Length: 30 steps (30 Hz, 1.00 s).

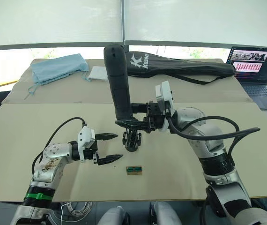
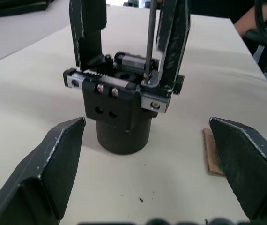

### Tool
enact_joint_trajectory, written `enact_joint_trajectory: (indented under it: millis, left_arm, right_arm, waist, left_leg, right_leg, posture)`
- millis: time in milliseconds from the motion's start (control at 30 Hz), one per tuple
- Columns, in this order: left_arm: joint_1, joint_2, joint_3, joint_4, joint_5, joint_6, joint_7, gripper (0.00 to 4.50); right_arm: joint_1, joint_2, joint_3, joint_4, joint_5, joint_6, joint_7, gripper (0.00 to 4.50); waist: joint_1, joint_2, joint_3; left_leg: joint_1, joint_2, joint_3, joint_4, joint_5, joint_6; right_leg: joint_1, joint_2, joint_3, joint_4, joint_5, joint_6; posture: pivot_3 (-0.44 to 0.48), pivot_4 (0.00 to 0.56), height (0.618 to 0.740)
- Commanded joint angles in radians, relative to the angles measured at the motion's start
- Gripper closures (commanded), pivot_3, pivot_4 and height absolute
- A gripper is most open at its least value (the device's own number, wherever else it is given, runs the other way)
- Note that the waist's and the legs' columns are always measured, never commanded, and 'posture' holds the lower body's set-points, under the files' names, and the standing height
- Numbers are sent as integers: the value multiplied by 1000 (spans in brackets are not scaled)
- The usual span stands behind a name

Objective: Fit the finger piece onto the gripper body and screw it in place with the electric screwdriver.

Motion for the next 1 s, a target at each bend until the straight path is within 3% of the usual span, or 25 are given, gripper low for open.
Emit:
enact_joint_trajectory:
  millis: [33,1000]
  left_arm:
    - [-19,-15,-18,17,30,-31,22,0]
    - [-218,-161,-122,375,162,-189,19,0]
  right_arm:
    - [-12,8,-20,-42,12,-28,1,2579]
    - [-5,8,-5,-38,-12,-29,5,2579]
  waist:
    - [1,0,0]
    - [3,0,0]
  left_leg:
    - [0,0,0,0,0,0]
    - [0,0,0,1,0,0]
  right_leg:
    - [0,0,0,0,0,0]
    - [1,-4,-1,1,0,0]
  posture:
    - [0,150,740]
    - [0,150,740]
